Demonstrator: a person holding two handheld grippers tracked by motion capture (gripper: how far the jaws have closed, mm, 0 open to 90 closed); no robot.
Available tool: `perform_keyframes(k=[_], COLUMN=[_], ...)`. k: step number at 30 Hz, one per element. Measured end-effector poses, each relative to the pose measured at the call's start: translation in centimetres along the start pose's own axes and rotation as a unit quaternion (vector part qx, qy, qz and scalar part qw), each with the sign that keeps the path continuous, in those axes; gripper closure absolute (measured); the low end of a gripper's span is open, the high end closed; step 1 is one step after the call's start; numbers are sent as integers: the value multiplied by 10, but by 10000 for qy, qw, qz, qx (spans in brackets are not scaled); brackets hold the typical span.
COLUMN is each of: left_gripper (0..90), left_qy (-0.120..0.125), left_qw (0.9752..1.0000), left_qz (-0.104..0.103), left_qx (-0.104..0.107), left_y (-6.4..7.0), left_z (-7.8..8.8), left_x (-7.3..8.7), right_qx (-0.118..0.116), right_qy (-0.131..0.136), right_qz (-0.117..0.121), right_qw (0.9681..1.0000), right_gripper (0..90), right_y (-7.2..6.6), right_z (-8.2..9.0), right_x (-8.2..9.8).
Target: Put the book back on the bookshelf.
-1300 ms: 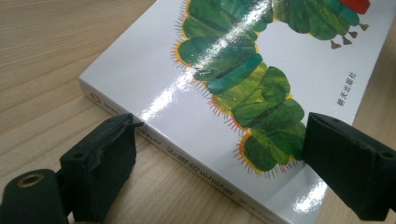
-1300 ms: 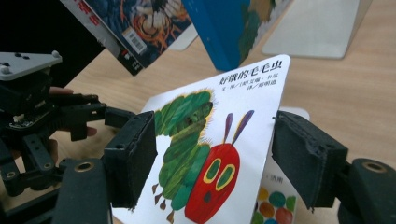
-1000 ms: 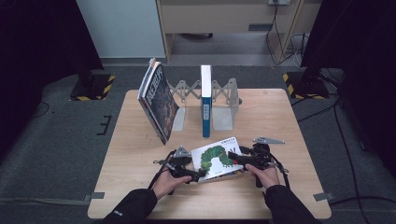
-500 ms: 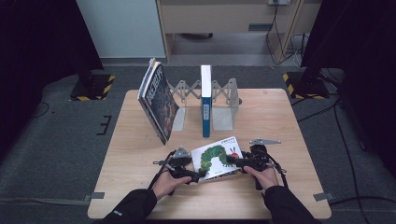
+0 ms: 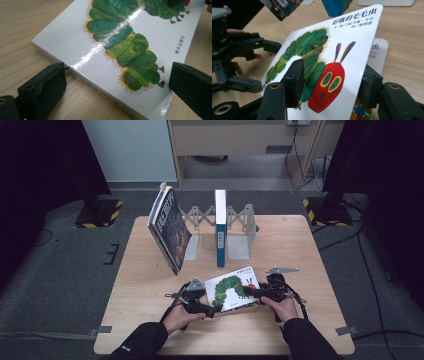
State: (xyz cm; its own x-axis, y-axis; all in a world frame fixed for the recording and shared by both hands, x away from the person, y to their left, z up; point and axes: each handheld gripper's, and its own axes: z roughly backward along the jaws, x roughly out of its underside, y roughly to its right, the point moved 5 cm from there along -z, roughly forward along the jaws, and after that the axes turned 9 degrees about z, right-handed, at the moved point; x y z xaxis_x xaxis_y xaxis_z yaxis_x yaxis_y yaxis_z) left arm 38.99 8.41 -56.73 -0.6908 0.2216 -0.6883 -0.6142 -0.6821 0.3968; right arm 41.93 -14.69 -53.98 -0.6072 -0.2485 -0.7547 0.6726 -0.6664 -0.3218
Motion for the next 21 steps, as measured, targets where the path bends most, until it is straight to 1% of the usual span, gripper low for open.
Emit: perform_keyframes(k=[3,5,8,9,12,14,18,21], left_gripper=[16,35,77,98,142,163,177,184], left_qy=[21,71,47,46,33,31,18,44], left_qw=[10000,9999,9999,9999,9997,9995,9992,9991], left_qz=[20,85,26,29,207,317,385,426], left_qx=[-11,-17,-102,-123,-121,-90,-36,1], left_y=[-1,-1,-3,-3,-3,-4,-3,-2], left_z=[1,1,3,3,5,6,7,8], left_x=[0,0,0,0,-1,-2,-2,-3], right_qx=[42,62,66,59,16,-34,-213,-243], right_qy=[-93,-130,-184,-203,-164,-116,-8,5], right_qz=[-4,7,-2,-65,-120,-115,-221,-224], right_qw=[9999,9999,9998,9998,9998,9999,9995,9995], right_gripper=[460,462,483,496,535,570,637,655], right_y=[1,1,1,1,1,2,2,1], right_z=[-1,-1,-1,0,3,5,11,13], right_x=[2,2,3,3,2,0,-3,-4])
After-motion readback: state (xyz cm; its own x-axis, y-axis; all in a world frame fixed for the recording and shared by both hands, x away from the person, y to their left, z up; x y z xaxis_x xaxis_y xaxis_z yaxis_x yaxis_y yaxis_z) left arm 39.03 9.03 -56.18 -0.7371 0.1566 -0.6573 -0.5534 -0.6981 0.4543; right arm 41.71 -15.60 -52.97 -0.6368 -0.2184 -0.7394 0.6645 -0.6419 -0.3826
